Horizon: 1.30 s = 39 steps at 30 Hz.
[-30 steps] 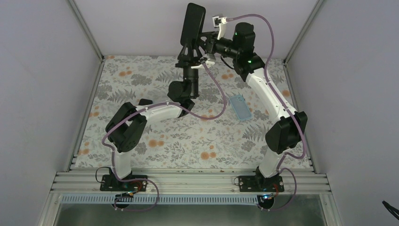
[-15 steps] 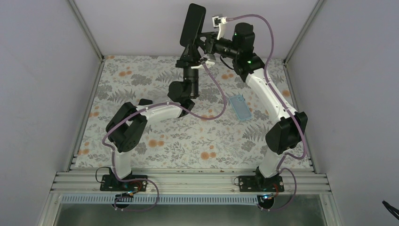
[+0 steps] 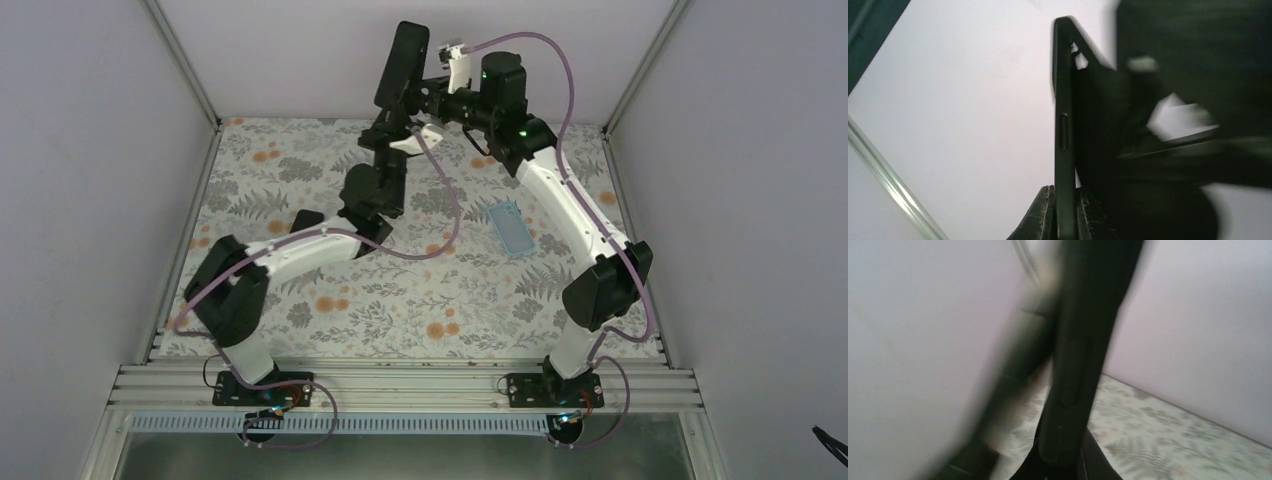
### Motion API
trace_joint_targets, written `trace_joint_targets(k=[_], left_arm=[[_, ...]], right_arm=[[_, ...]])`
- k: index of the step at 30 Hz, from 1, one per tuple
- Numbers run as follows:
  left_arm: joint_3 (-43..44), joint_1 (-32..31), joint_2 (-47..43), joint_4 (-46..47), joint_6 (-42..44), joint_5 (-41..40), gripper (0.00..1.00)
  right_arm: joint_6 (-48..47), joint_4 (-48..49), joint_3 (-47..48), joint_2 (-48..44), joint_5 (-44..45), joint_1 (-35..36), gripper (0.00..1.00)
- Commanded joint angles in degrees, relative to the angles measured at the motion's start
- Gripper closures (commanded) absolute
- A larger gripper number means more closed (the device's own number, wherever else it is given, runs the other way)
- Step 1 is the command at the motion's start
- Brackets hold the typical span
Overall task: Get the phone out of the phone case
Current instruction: Remove the phone case from the phone, then place the phone case at the center of the board.
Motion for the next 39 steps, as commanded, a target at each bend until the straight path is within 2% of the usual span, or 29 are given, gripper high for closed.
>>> trace_joint_targets(k=[1,6,12,15,16,20,22,31,37,39], left_arm=[[-2.95,2.45,-12.71,-9.47,-6.11,-4.02,0.98],[-10.81,2.99,-21.03,-16.93,-3.15,-1.67,0.98],[-19.83,5.58,-29.39,-22.44,2.62,-2.80,0.98],[-24.40,9.66,-31.20,-23.70,4.65,-4.75,0.98],[-26.71,11.48,-31.98,-21.63,5.23,-5.25,0.98],[-39.83,19.68,-36.07,-16.09,5.68,-0.84,0.98],[-45.70,22.47,-35.94,-11.40,7.56,-0.82,0.98],[-63.46,33.63,-31.14,-4.63,9.11,3.78,0.98],[-67.65,39.55,-19.90,0.87,10.22,4.98,0.98],[-68.64,41.54,-14.72,5.59,10.52,5.34,0.98]], right_arm=[[-16.89,-11.61,3.09,-0.04,9.61,-1.08,0.97],[-22.43,-22.11,7.10,2.25,11.07,-3.37,0.97],[-28.72,-30.94,1.93,2.45,10.07,-4.40,0.97],[-29.81,-36.67,0.84,4.61,4.29,-4.51,0.97],[-29.89,-39.19,0.64,5.67,2.05,-4.52,0.97],[-29.67,-41.48,-1.76,11.03,-4.79,-3.68,0.97],[-29.50,-41.83,-2.23,13.75,-5.55,-3.26,0.97],[-31.61,-46.60,0.40,22.27,-6.38,-2.28,0.97],[-32.91,-50.95,0.42,26.40,-4.10,-2.15,0.97],[-33.43,-51.26,-0.30,26.94,-3.78,-2.18,0.97]])
